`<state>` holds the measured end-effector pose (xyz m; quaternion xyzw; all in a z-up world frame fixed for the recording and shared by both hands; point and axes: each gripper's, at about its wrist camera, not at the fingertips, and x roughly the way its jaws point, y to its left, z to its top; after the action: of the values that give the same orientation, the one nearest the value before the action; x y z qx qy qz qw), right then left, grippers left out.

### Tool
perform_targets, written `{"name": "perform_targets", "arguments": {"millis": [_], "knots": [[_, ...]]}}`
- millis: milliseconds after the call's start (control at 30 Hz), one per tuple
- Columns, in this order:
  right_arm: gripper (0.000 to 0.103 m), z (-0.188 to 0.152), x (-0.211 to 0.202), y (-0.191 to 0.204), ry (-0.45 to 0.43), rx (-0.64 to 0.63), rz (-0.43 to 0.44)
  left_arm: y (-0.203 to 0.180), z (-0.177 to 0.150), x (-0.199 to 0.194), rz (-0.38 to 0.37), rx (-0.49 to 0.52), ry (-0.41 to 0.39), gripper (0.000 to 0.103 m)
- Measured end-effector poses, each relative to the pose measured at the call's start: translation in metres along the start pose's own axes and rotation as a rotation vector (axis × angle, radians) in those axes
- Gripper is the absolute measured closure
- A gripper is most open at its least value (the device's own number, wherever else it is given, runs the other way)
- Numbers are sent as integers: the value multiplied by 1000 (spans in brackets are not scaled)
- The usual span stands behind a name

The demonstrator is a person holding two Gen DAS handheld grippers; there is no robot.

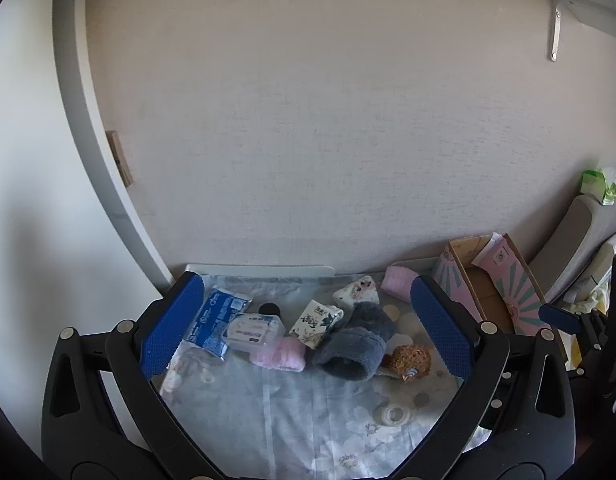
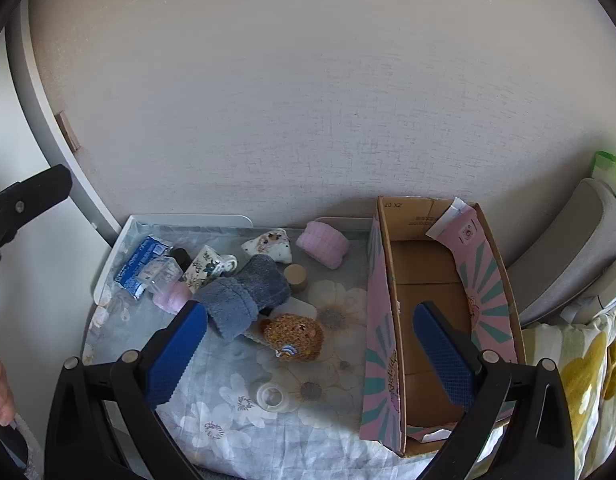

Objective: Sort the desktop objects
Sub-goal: 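Move both grippers toward the items on the floral cloth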

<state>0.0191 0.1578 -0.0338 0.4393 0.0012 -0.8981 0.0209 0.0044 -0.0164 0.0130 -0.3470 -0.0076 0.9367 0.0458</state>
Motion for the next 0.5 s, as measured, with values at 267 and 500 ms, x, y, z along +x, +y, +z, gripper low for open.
{"name": "perform_targets", "arguments": {"millis": [267,500], "knots": [[0,0,-2,-1,-12,11,17,0,-4,-3,33,-10,0,0],[0,1,-4,-1,-28,1,0,-1,-6,-4,48,-19,4,0]]}}
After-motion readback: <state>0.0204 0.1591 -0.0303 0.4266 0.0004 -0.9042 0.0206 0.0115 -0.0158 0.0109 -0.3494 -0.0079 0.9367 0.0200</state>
